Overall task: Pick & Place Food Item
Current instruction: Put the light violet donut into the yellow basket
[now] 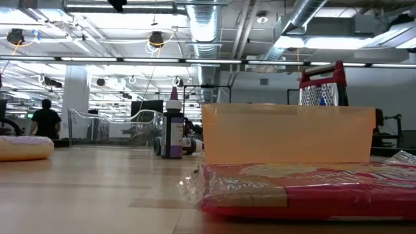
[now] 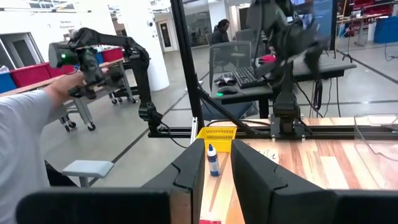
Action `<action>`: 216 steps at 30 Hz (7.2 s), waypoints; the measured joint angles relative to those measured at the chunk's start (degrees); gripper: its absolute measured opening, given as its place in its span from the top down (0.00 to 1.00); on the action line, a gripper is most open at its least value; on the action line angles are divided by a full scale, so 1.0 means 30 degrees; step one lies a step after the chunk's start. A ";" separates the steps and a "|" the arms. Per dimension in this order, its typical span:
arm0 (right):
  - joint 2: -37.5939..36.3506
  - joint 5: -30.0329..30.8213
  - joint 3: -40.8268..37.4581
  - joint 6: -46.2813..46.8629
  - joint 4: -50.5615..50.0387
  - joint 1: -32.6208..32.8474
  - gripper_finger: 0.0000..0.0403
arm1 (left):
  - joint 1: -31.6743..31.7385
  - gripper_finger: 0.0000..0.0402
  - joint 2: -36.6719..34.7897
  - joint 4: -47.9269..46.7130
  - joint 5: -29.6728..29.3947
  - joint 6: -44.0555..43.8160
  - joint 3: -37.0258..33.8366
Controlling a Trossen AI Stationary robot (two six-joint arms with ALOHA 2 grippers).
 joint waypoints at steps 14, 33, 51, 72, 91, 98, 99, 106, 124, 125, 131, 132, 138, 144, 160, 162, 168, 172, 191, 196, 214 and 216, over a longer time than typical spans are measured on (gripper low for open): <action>-0.0091 -0.0007 0.0000 0.0036 -0.0313 0.0021 0.82 | -0.3681 0.08 -0.0442 -0.0565 0.5081 -0.4132 -0.8507; -0.0098 -0.0007 0.0000 -0.0015 -0.0077 -0.0016 0.82 | -0.4284 0.00 -0.0447 0.7647 0.6044 -0.2172 -1.2890; -0.0091 0.0315 0.0000 0.0058 -0.0051 -0.0016 0.82 | -0.4284 0.00 -0.0439 1.3014 0.7659 -0.2288 -1.7318; -0.0091 0.0342 0.0000 0.0197 -0.0051 -0.0016 0.82 | -0.4277 0.00 -0.0507 1.5591 0.8350 -0.3291 -1.9265; -0.0032 0.0350 0.0000 0.0189 0.0240 -0.0016 0.82 | -0.3811 0.00 -0.3223 1.5247 0.8901 -0.3591 -1.9257; -0.0040 0.0356 0.0007 -0.0123 0.0959 -0.0016 0.82 | -0.3811 0.00 -0.3230 1.4956 1.0110 -0.3807 -1.9257; -0.0040 0.0350 0.0007 -0.0218 0.0975 -0.0016 0.82 | -0.3811 0.00 -0.3230 1.4870 1.0545 -0.3894 -1.9257; 0.0153 0.0350 0.0007 -0.0484 0.1183 -0.0016 0.82 | -0.3811 0.00 -0.3374 1.4527 1.3880 -0.5207 -1.9250; 0.0667 0.0293 0.0007 -0.1707 0.2171 0.0568 0.82 | -0.2509 0.00 -0.3376 0.9527 1.8436 -0.6699 -1.5001; 0.0670 0.0299 0.0007 -0.1765 0.2171 0.0657 0.82 | -0.2661 0.00 -0.3376 0.9363 1.8593 -0.7103 -1.4708; 0.0668 0.0300 0.0007 -0.1901 0.2164 0.1062 0.82 | -0.4782 0.00 -0.3376 0.9269 1.8710 -1.0667 -1.3705; 0.0660 0.0306 0.0007 -0.1902 0.2164 0.1133 0.82 | -0.5305 0.00 -0.3376 0.9363 1.8695 -1.1474 -1.3684; 0.0645 0.0324 0.0007 -0.2461 0.2102 0.1285 0.82 | -0.8202 0.00 -0.3376 1.0614 1.8131 -1.6083 -1.3684; 0.0643 0.0306 0.0007 -0.2803 0.2036 0.1289 0.82 | -1.0402 0.00 -0.3235 1.1949 1.6074 -1.9817 -1.3684; 0.0638 0.0298 0.0007 -0.2849 0.1819 0.1289 0.82 | -1.4021 0.00 0.0309 1.2800 1.6092 -2.3481 -1.3699; 0.0638 0.0292 0.0007 -0.2841 0.1917 0.1289 0.82 | -1.4216 0.00 0.0740 1.2926 1.6125 -2.3740 -1.3700; 0.0638 0.0292 0.0007 -0.2827 0.2004 0.1289 0.82 | -1.4555 0.00 0.1459 1.2902 1.5729 -2.3799 -1.3710; 0.0638 0.0291 0.0007 -0.2827 0.1996 0.1289 0.82 | -1.4565 0.00 0.1564 1.2823 1.4783 -2.3733 -1.3720; 0.0674 0.0284 0.0007 -0.2470 0.1945 0.1289 0.82 | -1.4732 0.01 0.1535 1.1438 1.4037 -2.2760 -1.3720; 0.0674 0.0284 0.0007 -0.2472 0.1945 0.1289 0.82 | -1.4732 0.00 0.1528 1.1239 1.4046 -2.2799 -1.3720; 0.0674 0.0299 0.0007 -0.2477 0.1953 0.1289 0.82 | -1.5144 0.00 -0.0144 1.1309 1.2549 -2.3424 -1.3728; 0.0674 0.0305 0.0007 -0.2477 0.1953 0.1289 0.82 | -1.5220 0.00 -0.0570 1.1115 1.1973 -2.4234 -1.3728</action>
